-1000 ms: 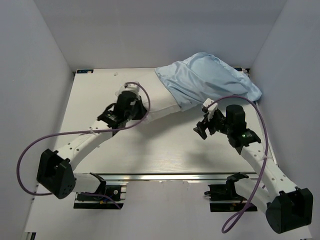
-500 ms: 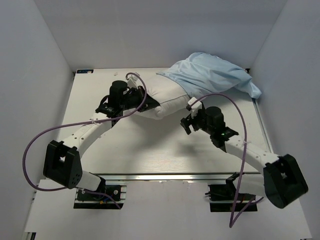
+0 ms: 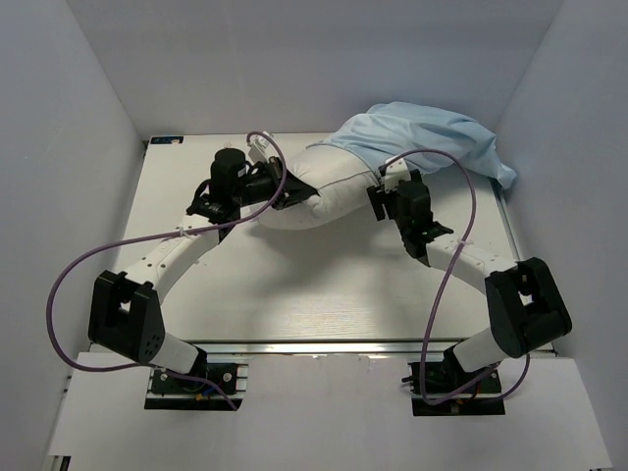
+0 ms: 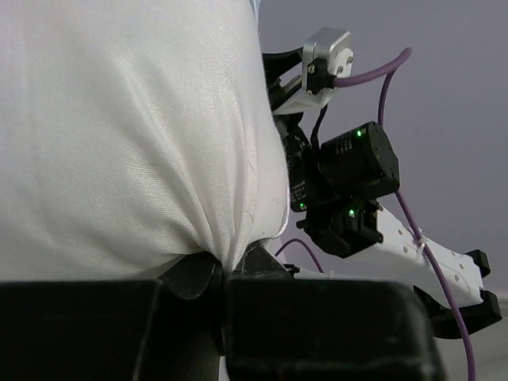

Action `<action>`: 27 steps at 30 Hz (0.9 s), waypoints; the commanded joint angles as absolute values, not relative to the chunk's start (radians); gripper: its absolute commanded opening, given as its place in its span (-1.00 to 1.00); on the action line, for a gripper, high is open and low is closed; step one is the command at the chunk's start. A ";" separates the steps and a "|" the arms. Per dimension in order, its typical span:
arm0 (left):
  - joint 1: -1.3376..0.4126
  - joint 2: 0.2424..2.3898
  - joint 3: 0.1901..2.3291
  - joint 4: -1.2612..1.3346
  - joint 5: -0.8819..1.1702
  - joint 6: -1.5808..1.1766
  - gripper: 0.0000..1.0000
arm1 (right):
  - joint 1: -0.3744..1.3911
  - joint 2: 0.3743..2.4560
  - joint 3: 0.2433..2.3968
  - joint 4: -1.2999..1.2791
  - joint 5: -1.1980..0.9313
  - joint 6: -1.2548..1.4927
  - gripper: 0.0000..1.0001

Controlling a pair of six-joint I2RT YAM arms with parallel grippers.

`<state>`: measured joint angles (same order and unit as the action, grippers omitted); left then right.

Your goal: Put the pillow into the pillowcase

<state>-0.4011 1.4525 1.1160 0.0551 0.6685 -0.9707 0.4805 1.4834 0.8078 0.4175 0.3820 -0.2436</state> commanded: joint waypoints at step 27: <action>-0.377 1.502 1.233 0.199 0.776 -1.028 -1.00 | 0.512 1.414 1.334 0.088 -0.499 -0.032 -1.00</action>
<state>-0.3656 1.5166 1.1976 0.1425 0.7864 -1.0286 0.3935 1.4582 1.1568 0.0307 -0.2981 -0.1200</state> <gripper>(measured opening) 0.113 0.015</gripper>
